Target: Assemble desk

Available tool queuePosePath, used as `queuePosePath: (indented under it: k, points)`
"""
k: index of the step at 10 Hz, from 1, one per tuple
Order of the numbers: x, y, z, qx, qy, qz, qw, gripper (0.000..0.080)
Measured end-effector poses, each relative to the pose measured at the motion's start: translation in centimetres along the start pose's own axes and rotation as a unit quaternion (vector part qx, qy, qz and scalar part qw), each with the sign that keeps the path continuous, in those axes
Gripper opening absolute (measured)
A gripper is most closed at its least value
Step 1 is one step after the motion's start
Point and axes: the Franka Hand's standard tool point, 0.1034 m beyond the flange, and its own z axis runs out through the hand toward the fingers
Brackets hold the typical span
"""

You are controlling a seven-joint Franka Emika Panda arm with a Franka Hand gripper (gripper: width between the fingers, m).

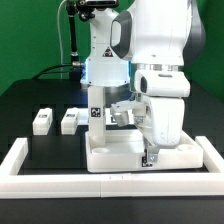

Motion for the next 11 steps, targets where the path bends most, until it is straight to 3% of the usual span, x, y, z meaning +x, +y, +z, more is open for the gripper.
queuePosePath:
  k: [2, 3, 5, 6, 11]
  points:
    - [0.7, 1.1, 0.0, 0.007, -0.002, 0.024, 1.0, 0.0067]
    - [1.2, 2.2, -0.1, 0.005, -0.002, 0.032, 0.999, 0.0067]
    - [1.2, 2.7, -0.2, 0.015, -0.008, 0.052, 0.999, 0.0067]
    - [1.2, 3.1, -0.2, 0.014, -0.009, 0.052, 0.999, 0.0067]
    - [0.8, 3.3, -0.1, 0.019, -0.012, 0.059, 0.998, 0.0067]
